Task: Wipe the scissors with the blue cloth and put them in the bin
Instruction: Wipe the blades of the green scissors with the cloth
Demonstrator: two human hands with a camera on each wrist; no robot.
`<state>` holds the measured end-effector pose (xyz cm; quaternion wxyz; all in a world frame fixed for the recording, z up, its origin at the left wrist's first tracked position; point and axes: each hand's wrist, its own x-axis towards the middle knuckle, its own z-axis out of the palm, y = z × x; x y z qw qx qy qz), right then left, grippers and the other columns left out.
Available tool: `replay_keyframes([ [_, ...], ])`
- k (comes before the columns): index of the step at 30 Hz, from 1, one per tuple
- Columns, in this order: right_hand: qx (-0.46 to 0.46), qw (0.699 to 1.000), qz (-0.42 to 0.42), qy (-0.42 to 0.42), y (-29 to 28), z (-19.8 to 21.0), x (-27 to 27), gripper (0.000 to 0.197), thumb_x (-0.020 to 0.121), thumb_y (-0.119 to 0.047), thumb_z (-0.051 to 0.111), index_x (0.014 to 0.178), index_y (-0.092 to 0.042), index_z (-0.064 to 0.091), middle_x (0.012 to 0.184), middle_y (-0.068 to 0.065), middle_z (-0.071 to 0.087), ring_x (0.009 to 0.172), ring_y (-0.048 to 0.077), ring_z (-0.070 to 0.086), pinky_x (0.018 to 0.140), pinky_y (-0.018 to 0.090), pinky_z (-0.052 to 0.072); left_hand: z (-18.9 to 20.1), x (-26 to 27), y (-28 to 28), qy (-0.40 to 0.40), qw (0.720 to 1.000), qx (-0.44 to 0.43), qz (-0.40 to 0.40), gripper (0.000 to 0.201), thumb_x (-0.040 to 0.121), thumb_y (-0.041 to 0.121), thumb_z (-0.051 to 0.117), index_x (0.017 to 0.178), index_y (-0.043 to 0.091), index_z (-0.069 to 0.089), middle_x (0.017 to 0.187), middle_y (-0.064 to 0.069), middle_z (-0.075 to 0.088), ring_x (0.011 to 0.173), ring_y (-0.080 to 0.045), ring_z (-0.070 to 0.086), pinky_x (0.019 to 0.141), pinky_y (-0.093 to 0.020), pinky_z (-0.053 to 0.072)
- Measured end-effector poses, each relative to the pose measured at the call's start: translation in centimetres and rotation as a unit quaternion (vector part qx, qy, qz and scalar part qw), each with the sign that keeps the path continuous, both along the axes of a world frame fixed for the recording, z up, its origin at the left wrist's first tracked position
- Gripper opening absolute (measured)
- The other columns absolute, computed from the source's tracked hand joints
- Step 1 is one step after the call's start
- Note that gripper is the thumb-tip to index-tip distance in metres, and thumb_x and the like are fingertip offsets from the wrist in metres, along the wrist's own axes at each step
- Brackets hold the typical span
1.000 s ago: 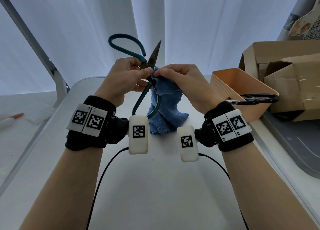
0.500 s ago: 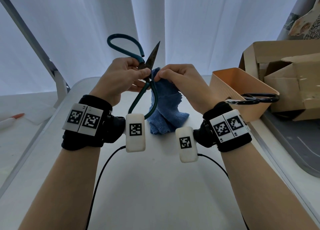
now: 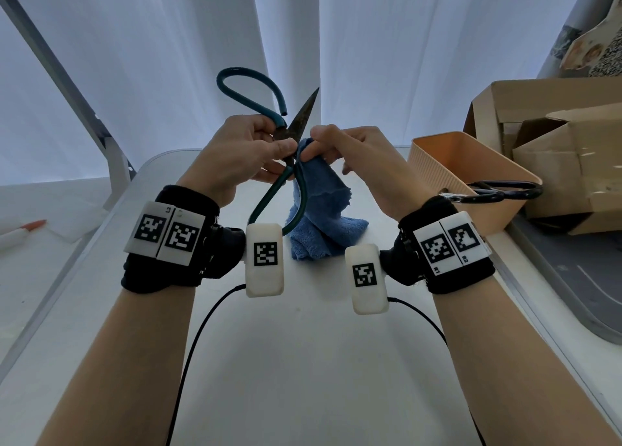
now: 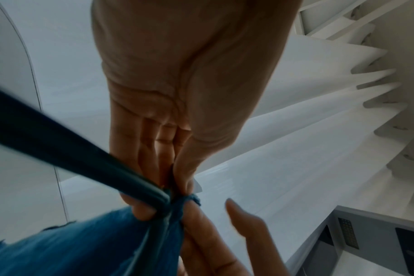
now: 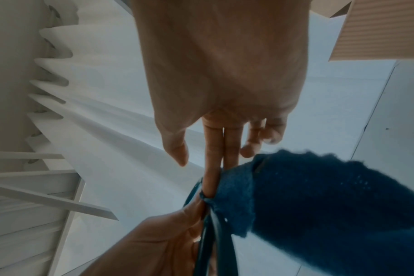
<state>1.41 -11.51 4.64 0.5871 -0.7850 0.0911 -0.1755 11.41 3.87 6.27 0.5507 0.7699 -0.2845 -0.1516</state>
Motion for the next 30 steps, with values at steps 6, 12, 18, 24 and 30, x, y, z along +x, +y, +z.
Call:
replay_keyframes([
  [6, 0.011, 1.0, -0.009, 0.008, 0.1, 0.2, 0.0, 0.034, 0.099, -0.029, 0.053, 0.093, -0.009, 0.079, 0.097, 0.0, 0.076, 0.06, -0.012, 0.052, 0.068, 0.011, 0.039, -0.2, 0.3, 0.0, -0.014, 1.0, -0.001, 0.015, 0.023, 0.094, 0.014, 0.067, 0.116, 0.006, 0.063, 0.089, -0.008, 0.07, 0.063, -0.012, 0.071, 0.062, -0.026, 0.059],
  [12, 0.009, 1.0, -0.019, 0.001, 0.1, 0.0, 0.1, 0.037, 0.1, -0.029, 0.051, 0.084, -0.013, 0.081, 0.079, -0.006, 0.075, 0.059, -0.006, 0.05, 0.061, 0.008, 0.04, 0.1, 0.1, 0.2, 0.001, 1.0, 0.005, -0.015, 0.018, 0.094, 0.013, 0.066, 0.112, 0.009, 0.065, 0.093, -0.009, 0.072, 0.066, -0.015, 0.072, 0.066, -0.03, 0.062],
  [18, 0.01, 1.0, -0.012, 0.008, 0.1, -0.1, 0.2, 0.037, 0.1, -0.031, 0.051, 0.085, -0.015, 0.081, 0.087, -0.003, 0.077, 0.068, 0.003, 0.051, 0.067, 0.016, 0.042, -0.2, 0.3, -0.1, -0.001, 1.0, -0.001, 0.006, 0.022, 0.094, 0.014, 0.066, 0.115, 0.007, 0.064, 0.091, -0.007, 0.071, 0.065, -0.014, 0.072, 0.065, -0.029, 0.061],
  [24, 0.018, 1.0, -0.025, 0.003, -0.4, -0.7, 0.6, 0.025, 0.094, -0.019, 0.058, 0.081, -0.007, 0.075, 0.076, 0.003, 0.071, 0.058, 0.002, 0.05, 0.06, 0.018, 0.041, -0.5, 0.0, -0.3, -0.009, 1.0, 0.003, -0.004, 0.021, 0.094, 0.012, 0.067, 0.113, 0.007, 0.064, 0.088, -0.008, 0.072, 0.066, -0.018, 0.073, 0.065, -0.029, 0.061],
  [30, 0.07, 0.997, 0.029, -0.008, -0.5, -0.7, 0.3, 0.03, 0.082, 0.001, 0.075, 0.106, -0.007, 0.057, 0.086, 0.013, 0.073, 0.067, 0.009, 0.065, 0.055, 0.014, 0.045, -0.6, 0.0, -0.6, -0.025, 0.999, 0.015, -0.015, 0.021, 0.094, 0.012, 0.067, 0.113, 0.007, 0.064, 0.094, -0.016, 0.071, 0.074, -0.027, 0.075, 0.069, -0.035, 0.063],
])
